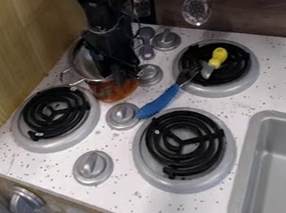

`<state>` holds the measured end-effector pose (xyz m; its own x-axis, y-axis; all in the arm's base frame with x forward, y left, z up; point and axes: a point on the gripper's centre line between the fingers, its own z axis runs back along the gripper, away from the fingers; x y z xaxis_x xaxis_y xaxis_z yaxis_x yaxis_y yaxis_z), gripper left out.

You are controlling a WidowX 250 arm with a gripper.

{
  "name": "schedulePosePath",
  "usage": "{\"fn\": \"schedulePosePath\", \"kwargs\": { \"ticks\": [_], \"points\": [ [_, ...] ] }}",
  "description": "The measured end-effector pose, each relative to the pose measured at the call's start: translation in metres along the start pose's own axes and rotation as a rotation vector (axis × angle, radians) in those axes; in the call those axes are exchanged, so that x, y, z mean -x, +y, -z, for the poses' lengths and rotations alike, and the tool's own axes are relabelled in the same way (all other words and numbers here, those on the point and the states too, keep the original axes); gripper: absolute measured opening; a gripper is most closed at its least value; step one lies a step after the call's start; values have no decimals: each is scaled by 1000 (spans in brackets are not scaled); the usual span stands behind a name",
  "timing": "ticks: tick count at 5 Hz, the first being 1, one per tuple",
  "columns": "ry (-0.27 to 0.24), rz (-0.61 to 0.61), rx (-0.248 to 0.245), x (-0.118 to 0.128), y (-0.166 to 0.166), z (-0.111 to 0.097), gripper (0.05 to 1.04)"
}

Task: Move the silver pot to the left top burner.

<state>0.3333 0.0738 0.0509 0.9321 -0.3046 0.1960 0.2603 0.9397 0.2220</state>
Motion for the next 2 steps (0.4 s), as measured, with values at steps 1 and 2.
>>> {"fn": "schedulePosePath", "kwargs": {
  "ticks": [1,2],
  "points": [
    [-2,-11,10,-1,-2,0,171],
    [-11,-33,9,-3,-4,-3,86]
  ]
}}
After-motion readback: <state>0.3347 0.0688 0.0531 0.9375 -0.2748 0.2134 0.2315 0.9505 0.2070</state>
